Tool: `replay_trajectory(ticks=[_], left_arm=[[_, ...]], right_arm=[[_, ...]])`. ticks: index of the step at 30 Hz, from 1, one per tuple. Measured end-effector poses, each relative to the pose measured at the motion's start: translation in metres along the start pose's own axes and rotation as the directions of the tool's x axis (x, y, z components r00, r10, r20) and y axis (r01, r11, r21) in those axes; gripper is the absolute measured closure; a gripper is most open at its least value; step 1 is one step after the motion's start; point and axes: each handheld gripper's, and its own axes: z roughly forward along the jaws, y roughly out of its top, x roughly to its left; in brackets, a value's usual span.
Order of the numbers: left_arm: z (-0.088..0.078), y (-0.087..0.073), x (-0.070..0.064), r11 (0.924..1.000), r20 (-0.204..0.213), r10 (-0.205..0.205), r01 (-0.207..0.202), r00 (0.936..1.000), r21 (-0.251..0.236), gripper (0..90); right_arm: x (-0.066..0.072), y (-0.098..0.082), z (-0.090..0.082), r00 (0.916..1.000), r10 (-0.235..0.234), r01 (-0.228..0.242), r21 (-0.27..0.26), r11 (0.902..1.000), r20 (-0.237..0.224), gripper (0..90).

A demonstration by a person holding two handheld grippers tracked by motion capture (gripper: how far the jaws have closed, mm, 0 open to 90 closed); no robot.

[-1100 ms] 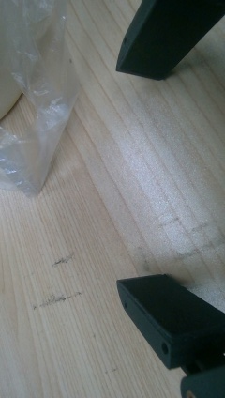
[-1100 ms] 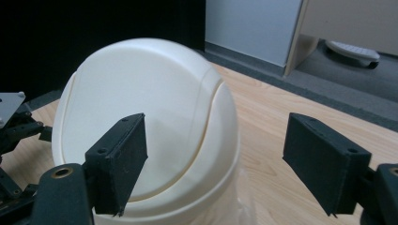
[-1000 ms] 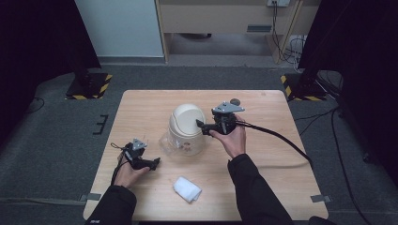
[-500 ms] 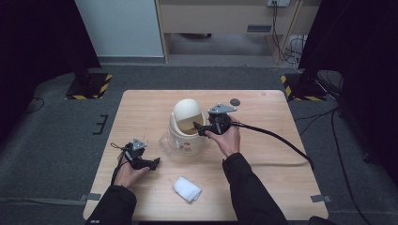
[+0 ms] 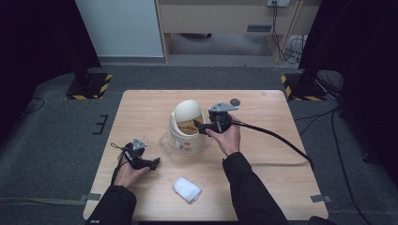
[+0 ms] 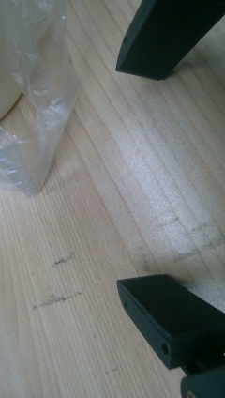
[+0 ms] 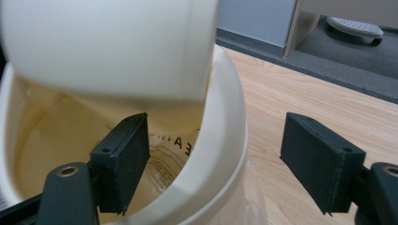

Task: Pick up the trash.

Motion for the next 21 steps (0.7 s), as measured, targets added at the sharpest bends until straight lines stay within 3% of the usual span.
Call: replay_trajectory(ticks=[5,9,21], left_arm=[[0.000,0.000,0.000,1.0000,0.000,0.000,0.000,1.0000,0.000,0.0],[0.000,0.000,0.000,1.0000,0.000,0.001,-0.001,1.0000,0.000,0.0],[0.000,0.000,0.000,1.0000,0.000,0.001,-0.001,1.0000,0.000,0.0]], right_arm=[[0.001,-0.002,0.000,0.9999,-0.012,0.012,0.014,0.9998,0.000,24.1],[0.005,-0.002,-0.010,0.9995,-0.023,0.023,-0.004,0.9997,-0.020,24.8],[0.021,-0.005,-0.074,0.9887,-0.074,0.067,-0.060,0.9960,-0.130,35.1]])
